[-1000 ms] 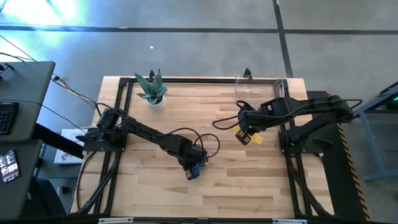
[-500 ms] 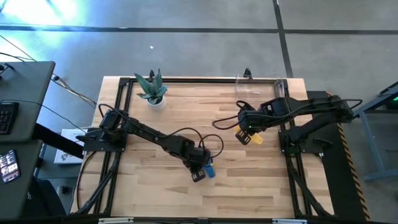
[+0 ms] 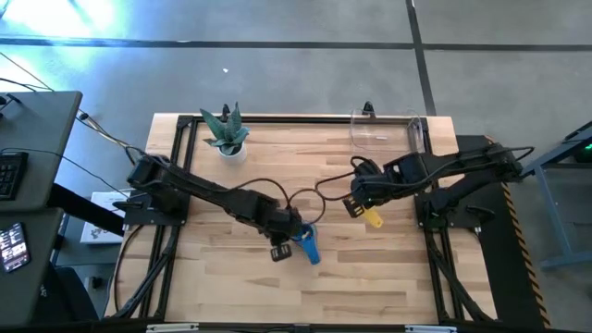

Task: Nest measuring cups in basket
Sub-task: Stack the yellow measuring cup on top of the blue measuring cup

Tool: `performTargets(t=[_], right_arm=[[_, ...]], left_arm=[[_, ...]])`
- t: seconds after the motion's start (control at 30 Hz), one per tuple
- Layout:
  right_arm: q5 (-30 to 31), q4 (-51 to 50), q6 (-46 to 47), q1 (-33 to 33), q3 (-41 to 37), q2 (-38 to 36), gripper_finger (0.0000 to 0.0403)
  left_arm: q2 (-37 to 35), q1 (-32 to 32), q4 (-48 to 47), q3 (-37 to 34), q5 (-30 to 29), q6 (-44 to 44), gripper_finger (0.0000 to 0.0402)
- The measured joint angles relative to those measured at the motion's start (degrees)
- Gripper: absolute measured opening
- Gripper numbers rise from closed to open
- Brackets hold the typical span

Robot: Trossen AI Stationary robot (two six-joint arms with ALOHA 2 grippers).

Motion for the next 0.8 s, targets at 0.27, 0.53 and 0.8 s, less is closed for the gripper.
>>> performTargets(t=[0.27,0.53,0.8], right_arm=[[1.2,6.7,12.8,4.0,0.0,4.1,0.0001],[2.9,18.3,21.4,6.6,0.0,10.5,0.0001],[2.8,27.7,26.4,7.1,0.0,17.2,0.0001]], left_arm=[[-9.4,0.0,-4.2,0.0,-8.9,8.4,0.0058],[-17.3,0.0,-9.9,0.0,-17.8,12.5,0.0058],[-21.9,0.0,-15.8,0.0,-22.0,13.2,0.0058]])
